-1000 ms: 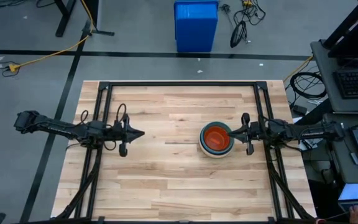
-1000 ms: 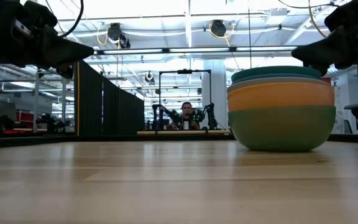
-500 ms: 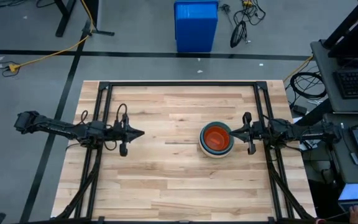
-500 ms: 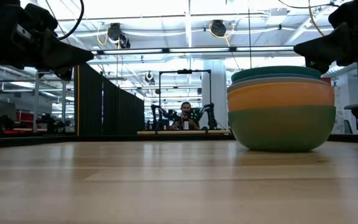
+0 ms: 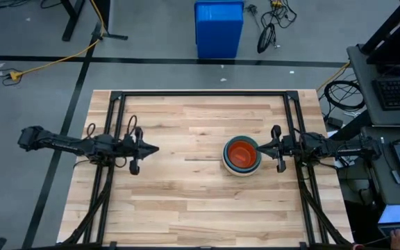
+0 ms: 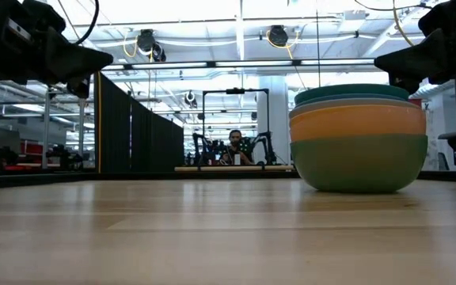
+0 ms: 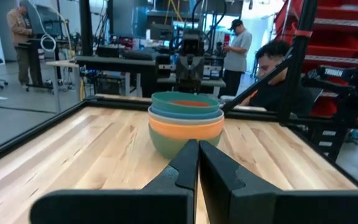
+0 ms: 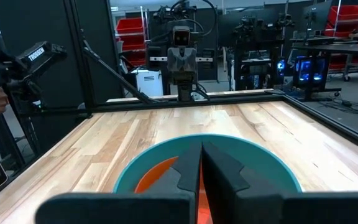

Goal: Nest bowls inside each other
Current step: Return to home position

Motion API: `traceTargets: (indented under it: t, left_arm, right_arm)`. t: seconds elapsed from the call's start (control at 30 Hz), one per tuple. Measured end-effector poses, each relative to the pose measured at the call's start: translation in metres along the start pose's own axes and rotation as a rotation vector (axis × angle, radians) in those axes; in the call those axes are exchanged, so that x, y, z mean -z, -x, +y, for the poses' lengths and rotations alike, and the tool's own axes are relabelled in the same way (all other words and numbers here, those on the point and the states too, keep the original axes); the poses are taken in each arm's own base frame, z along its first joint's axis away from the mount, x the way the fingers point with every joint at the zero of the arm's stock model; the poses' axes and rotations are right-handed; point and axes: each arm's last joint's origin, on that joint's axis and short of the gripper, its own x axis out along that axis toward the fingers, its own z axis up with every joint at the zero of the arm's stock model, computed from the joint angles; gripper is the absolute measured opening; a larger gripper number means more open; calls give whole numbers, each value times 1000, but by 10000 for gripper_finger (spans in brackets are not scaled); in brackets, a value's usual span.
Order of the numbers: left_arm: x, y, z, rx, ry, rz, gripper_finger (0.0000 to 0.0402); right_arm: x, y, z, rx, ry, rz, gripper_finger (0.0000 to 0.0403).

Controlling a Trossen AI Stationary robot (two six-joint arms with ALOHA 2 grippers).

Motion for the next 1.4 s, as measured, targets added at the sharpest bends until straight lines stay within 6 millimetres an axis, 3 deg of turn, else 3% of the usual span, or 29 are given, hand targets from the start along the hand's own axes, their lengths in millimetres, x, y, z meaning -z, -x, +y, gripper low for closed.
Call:
traceTargets:
  t: [0.77, 1.4]
  left_arm:
    - [0, 25, 3, 0, -17, -13, 0]
    - [3, 25, 3, -1, -4, 15, 0]
  right_arm:
    - [0, 0, 0, -2, 0, 0, 0]
    - [0, 0, 0, -2, 2, 0, 0]
